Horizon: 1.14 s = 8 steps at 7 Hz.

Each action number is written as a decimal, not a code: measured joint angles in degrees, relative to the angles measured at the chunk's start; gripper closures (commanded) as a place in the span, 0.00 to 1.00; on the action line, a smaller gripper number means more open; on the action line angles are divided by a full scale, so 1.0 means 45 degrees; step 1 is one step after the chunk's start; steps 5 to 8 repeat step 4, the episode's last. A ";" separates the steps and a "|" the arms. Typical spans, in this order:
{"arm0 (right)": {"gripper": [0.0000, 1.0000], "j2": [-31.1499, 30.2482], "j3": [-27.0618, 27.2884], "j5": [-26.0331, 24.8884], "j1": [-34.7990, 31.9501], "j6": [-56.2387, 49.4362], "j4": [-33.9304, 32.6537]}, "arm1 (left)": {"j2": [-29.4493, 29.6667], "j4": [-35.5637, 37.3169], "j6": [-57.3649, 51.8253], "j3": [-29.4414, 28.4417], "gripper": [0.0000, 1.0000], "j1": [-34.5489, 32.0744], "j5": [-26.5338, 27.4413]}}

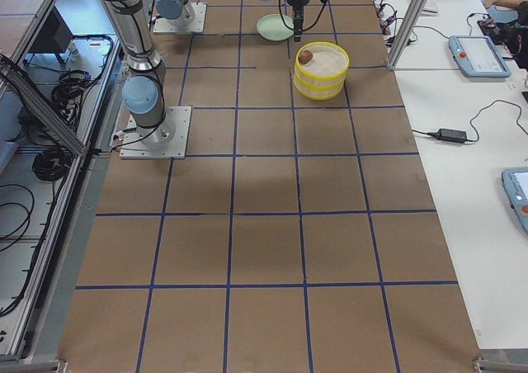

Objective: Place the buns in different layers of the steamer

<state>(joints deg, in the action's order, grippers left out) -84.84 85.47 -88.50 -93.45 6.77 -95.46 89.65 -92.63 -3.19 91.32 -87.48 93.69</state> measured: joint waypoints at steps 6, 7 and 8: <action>0.00 0.0149 -0.0009 -0.0012 0.0093 -0.0001 -0.0071 | 0.0004 -0.0001 -0.0014 0.0001 0.00 0.0007 -0.0001; 0.00 0.0149 -0.0009 -0.0012 0.0093 -0.0001 -0.0071 | 0.0004 -0.0001 -0.0014 0.0001 0.00 0.0007 -0.0001; 0.00 0.0149 -0.0009 -0.0012 0.0093 -0.0001 -0.0071 | 0.0004 -0.0001 -0.0014 0.0001 0.00 0.0007 -0.0001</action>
